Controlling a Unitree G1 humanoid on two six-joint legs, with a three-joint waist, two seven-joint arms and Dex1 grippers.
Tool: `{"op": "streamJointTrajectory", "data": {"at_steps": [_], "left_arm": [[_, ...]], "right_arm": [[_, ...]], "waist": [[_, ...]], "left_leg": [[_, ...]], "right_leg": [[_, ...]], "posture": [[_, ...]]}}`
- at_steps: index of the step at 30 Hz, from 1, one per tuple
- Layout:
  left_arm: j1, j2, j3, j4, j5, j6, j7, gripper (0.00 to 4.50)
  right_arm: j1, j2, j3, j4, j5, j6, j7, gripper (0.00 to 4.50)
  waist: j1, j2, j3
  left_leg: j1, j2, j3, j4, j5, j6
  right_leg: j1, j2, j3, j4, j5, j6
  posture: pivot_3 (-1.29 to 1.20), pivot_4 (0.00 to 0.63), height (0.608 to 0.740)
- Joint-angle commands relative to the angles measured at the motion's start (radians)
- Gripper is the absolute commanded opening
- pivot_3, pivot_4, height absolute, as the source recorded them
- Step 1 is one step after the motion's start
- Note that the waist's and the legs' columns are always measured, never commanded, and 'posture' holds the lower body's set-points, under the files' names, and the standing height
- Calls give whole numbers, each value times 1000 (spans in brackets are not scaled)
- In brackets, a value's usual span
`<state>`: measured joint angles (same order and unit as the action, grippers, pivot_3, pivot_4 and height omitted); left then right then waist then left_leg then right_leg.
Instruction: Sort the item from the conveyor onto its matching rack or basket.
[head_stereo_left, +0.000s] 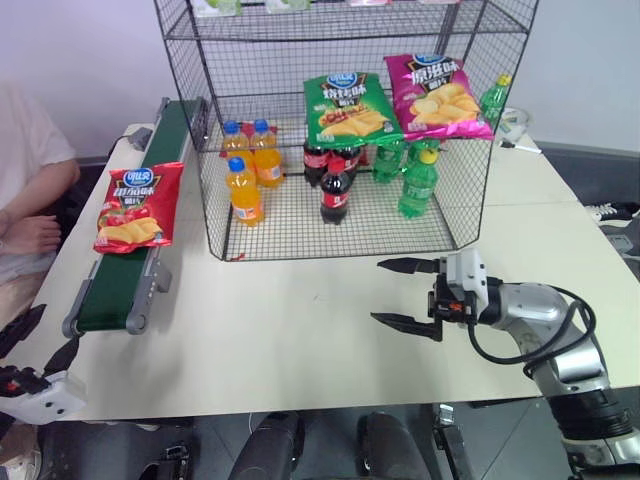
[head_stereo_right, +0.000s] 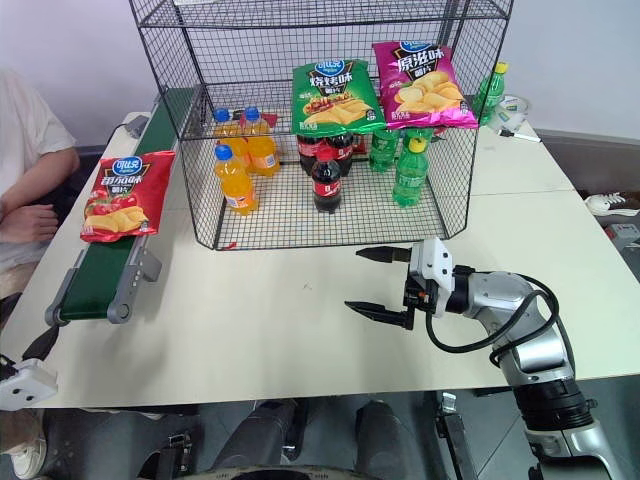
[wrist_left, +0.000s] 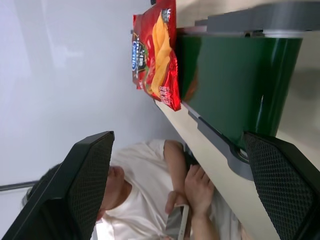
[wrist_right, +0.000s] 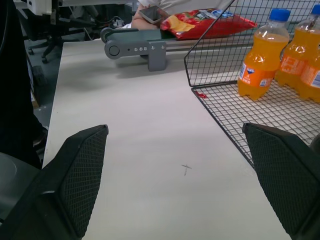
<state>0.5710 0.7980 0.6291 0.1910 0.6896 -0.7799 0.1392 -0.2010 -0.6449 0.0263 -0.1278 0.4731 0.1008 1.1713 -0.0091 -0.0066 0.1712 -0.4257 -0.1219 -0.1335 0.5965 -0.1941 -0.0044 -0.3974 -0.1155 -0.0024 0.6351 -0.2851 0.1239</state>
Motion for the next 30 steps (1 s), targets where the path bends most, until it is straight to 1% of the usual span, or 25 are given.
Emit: {"op": "streamJointTrajectory", "data": {"at_steps": [1, 12, 21, 30], "left_arm": [[1, 10, -20, -6, -11, 15, 22, 4260], [-14, 10, -78, 1, -14, 58, 50, 4260], [-24, 22, -99, -2, -10, 85, 81, 4260], [-45, 21, -130, -12, -2, 113, 91, 4260]], "right_arm": [[-19, 7, -10, -1, -2, -19, 6, 4500], [-16, 8, -19, 12, -9, -45, 14, 4500], [11, 2, -17, -39, 64, 5, 63, 4500], [11, 5, -15, -53, 77, 38, 61, 4500]], "waist": [[0, 0, 0], [0, -1, 0], [-1, -1, -1], [0, -1, -1]], "left_leg": [[0, 0, 0, 0, 0, 0], [1, 0, 0, 0, 0, 0], [1, 0, 0, 1, 0, 0], [2, 0, 0, 1, 0, 0]], "right_leg": [[0, 0, 0, 0, 0, 0], [0, 0, 0, 1, 0, 0], [0, 1, 0, 2, 0, 0], [0, 0, 0, 6, 0, 0]], "posture": [[0, 150, 740], [0, 150, 740], [0, 150, 740], [0, 150, 740]]}}
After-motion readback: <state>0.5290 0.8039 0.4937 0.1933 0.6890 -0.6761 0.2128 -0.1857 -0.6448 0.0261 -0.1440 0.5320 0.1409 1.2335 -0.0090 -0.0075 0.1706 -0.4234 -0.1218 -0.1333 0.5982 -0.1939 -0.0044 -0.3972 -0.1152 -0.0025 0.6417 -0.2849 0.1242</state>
